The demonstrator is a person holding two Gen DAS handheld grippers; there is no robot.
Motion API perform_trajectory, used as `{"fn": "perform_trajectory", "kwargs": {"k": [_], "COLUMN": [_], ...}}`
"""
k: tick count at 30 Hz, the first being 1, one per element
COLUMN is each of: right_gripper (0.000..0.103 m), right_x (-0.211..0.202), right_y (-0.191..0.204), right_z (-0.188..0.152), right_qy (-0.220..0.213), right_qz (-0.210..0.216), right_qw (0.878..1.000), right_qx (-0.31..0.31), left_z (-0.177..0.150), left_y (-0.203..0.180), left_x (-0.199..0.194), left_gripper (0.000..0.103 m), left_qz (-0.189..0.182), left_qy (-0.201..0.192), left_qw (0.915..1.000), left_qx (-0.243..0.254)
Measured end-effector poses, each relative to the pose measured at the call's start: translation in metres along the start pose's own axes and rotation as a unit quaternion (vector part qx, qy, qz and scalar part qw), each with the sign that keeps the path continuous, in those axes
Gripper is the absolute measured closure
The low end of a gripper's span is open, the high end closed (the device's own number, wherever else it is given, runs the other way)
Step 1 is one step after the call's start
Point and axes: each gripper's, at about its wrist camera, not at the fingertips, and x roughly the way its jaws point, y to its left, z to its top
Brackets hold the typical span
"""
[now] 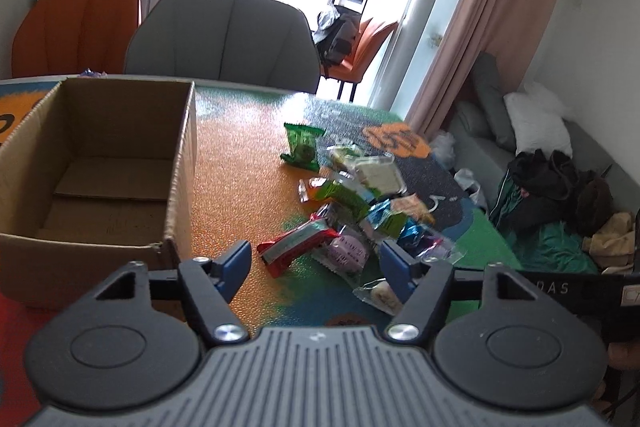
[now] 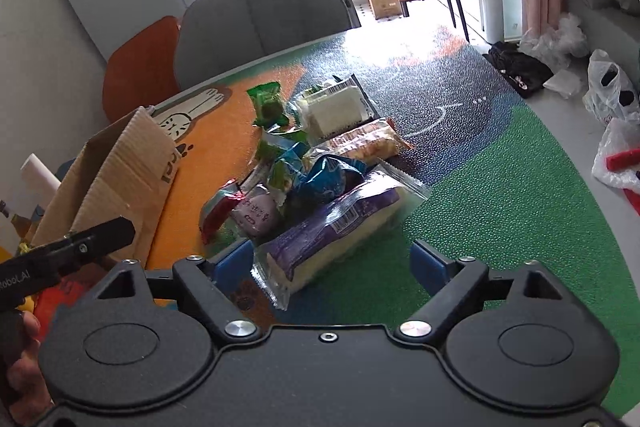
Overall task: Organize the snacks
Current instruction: 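Reach the left tool to the red-and-blue wrapped bar while the right tool reaches the purple bread roll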
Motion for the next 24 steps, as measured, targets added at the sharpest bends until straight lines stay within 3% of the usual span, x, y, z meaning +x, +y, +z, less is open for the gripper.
{"fn": "perform_trajectory", "kwargs": {"k": [15, 24], "right_gripper": [0.017, 0.017], "right_x": [0.059, 0.066], "right_y": [-0.003, -0.006], "right_z": [0.022, 0.023], "right_qy": [0.043, 0.053], "right_qz": [-0.037, -0.064], "right_qw": [0.998, 0.996], "right_qx": [0.002, -0.021], "left_z": [0.009, -0.001], "left_y": [0.0, 0.002], "left_x": [0.057, 0.085], "left_gripper": [0.049, 0.05], "left_qz": [0.01, 0.052], "left_qy": [0.028, 0.016], "left_qw": [0.9995, 0.9977], "left_qx": [-0.015, -0.04]}}
